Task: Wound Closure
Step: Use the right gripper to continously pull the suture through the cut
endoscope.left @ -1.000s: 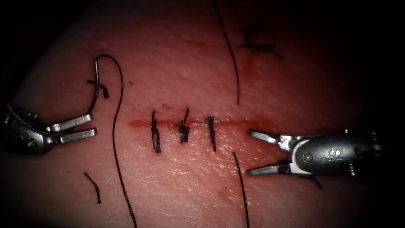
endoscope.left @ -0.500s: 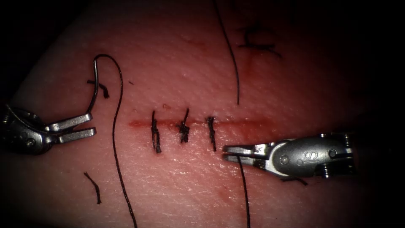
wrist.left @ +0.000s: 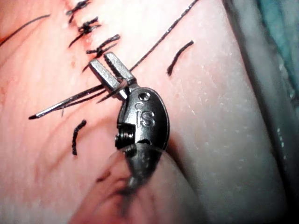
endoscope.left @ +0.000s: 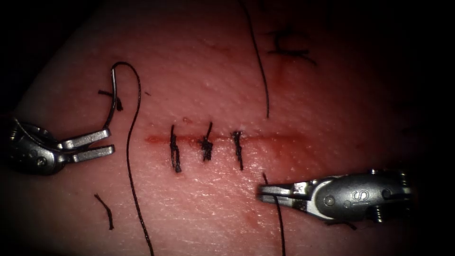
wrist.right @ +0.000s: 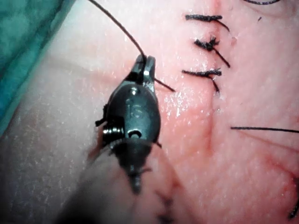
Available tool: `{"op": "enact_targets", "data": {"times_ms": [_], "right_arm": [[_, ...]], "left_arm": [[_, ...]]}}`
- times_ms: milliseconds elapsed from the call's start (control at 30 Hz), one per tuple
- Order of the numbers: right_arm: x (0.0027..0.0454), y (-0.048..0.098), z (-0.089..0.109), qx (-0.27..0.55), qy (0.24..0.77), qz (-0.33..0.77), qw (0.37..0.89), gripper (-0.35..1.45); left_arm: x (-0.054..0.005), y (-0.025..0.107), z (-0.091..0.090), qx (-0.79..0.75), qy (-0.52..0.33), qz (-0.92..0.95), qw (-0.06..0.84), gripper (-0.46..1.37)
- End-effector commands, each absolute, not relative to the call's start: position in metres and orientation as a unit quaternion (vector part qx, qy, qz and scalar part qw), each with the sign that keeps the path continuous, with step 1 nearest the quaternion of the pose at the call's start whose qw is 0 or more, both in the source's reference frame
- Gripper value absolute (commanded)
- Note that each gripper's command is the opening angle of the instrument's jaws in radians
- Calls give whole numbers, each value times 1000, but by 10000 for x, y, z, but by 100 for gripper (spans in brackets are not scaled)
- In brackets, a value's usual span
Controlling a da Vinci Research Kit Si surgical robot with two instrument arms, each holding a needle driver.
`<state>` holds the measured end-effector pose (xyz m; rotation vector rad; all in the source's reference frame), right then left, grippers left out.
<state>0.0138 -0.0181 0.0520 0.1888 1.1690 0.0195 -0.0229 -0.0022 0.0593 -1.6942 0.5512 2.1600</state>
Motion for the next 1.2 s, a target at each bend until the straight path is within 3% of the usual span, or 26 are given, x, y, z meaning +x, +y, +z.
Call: {"op": "enact_targets", "data": {"times_ms": [33, 1000, 1200], "right_arm": [[139, -190, 513, 95, 551, -2, 829, -35], [159, -340, 396, 183, 534, -109, 818, -35], [162, -363, 374, 240, 518, -143, 809, -35]], "left_arm": [[-228, -22, 594, -597, 191, 761, 167, -35], [-229, -21, 593, -596, 192, 762, 165, -35], [-229, -21, 593, -596, 191, 762, 165, -35]]}}
